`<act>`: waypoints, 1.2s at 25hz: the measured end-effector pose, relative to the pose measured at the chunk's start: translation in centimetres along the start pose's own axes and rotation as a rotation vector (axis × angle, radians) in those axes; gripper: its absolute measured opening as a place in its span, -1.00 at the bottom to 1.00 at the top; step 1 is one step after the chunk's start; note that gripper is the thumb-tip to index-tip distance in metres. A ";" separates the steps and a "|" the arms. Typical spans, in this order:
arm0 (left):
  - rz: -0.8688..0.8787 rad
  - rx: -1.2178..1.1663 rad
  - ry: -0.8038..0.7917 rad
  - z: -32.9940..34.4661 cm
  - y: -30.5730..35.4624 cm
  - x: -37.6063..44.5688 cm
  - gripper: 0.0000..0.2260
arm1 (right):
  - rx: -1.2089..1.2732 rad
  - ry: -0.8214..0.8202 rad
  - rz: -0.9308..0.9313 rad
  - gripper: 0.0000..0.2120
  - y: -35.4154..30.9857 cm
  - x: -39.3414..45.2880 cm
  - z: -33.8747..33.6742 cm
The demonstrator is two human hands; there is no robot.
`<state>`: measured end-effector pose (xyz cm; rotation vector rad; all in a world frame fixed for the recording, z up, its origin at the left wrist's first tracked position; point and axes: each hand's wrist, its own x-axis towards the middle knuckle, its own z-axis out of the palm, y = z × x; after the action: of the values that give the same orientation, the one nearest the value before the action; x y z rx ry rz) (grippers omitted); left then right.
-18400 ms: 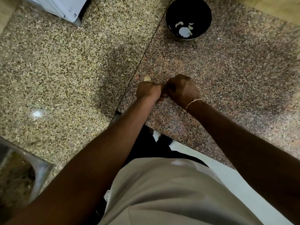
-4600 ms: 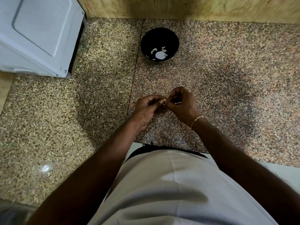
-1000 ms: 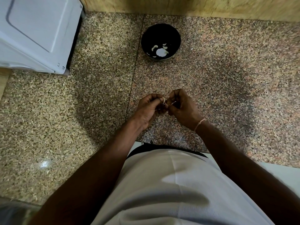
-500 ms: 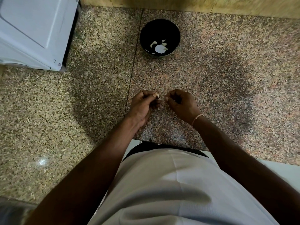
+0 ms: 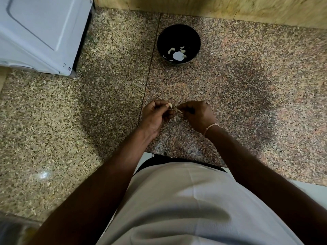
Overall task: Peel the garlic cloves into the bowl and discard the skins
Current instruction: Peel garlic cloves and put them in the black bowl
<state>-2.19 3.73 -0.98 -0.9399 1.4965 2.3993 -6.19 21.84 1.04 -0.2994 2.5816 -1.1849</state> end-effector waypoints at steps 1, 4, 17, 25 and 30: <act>0.005 0.006 -0.002 -0.1 0.0 0.0 -0.90 | -0.001 0.001 -0.004 -0.81 -0.2 -0.2 0.0; 0.025 0.043 -0.028 -0.1 -0.1 -0.3 -0.90 | 0.017 0.060 0.015 -0.96 -0.8 -0.4 -0.3; 0.057 0.071 -0.178 0.5 0.2 -1.8 -0.91 | 0.384 0.056 0.049 -0.88 -1.6 -1.9 -0.8; 0.042 0.062 -0.197 0.3 0.3 -2.0 -0.91 | 0.466 0.079 0.041 -0.83 -1.5 -2.1 -0.4; 0.051 0.086 -0.225 0.0 0.2 -2.1 -0.89 | 0.469 0.087 0.039 -0.80 -1.3 -2.2 -0.1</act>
<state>-0.63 4.04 0.41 -0.5984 1.5410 2.3615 -4.05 21.70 2.50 -0.0955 2.2697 -1.7659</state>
